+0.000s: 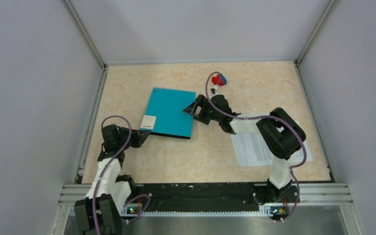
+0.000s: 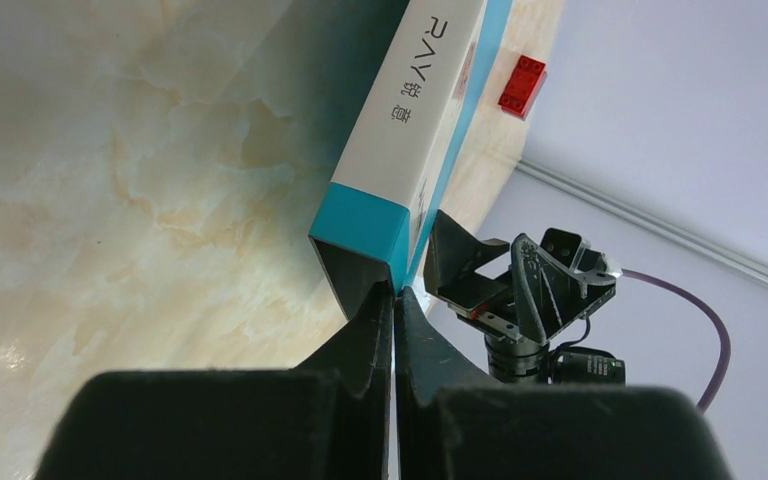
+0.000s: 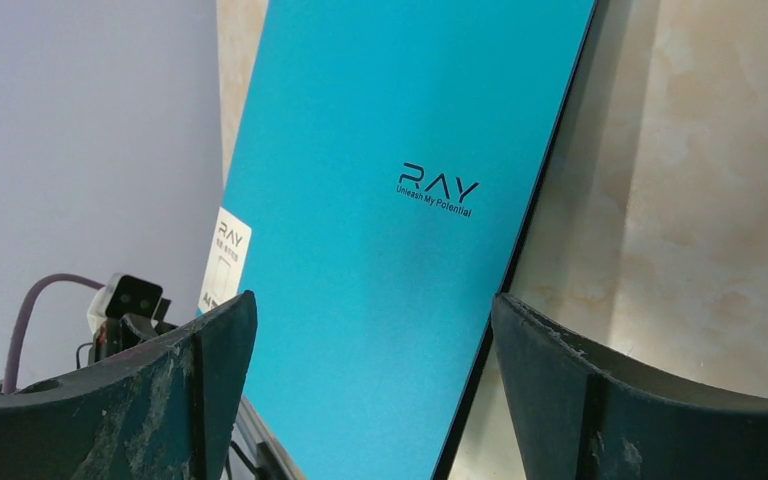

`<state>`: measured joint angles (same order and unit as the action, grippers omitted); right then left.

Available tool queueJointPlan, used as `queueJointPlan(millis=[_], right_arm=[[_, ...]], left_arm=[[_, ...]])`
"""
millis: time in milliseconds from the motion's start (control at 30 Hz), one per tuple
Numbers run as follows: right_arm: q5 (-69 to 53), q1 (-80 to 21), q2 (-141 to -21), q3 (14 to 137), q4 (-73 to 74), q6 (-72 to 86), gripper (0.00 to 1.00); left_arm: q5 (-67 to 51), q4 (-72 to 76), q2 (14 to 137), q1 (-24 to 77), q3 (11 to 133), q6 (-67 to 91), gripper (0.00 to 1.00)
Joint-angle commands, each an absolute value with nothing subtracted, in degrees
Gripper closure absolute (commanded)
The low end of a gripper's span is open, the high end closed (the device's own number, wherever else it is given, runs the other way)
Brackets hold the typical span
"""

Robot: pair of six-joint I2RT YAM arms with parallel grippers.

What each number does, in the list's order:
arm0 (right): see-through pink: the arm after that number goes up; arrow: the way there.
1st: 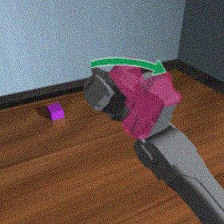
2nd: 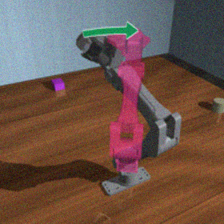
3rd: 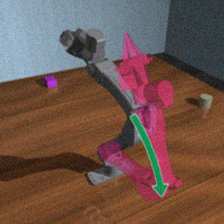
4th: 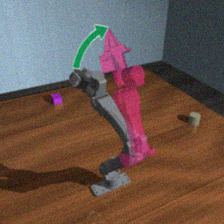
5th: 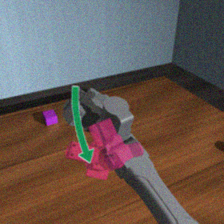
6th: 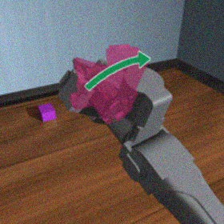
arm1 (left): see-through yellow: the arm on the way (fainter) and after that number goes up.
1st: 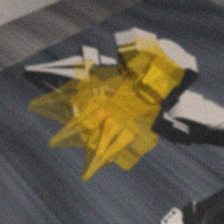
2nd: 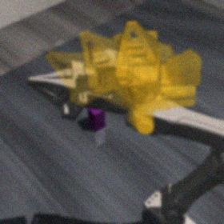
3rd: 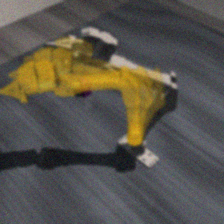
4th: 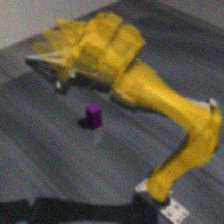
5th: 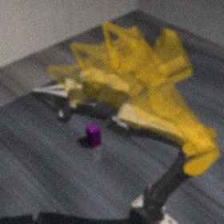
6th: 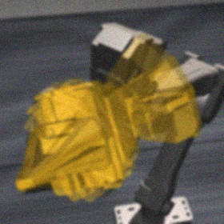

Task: Put the files into the folder

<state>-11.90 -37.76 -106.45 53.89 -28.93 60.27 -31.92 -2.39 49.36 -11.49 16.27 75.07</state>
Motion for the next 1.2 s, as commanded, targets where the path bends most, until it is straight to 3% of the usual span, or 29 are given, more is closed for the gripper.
queueJointPlan(millis=[0,1167], right_arm=[[-12.78,-38.76,-104.87,54.18,-29.84,61.31,0.14],[-15.21,-39.2,-104.83,55.14,-33.49,66.13,0.19]], left_arm=[[-34.95,-2.37,47.77,-11.04,15.43,74.88,1.0],[-35.5,-2.54,49.12,-11.01,14.53,73.16,1.0]])
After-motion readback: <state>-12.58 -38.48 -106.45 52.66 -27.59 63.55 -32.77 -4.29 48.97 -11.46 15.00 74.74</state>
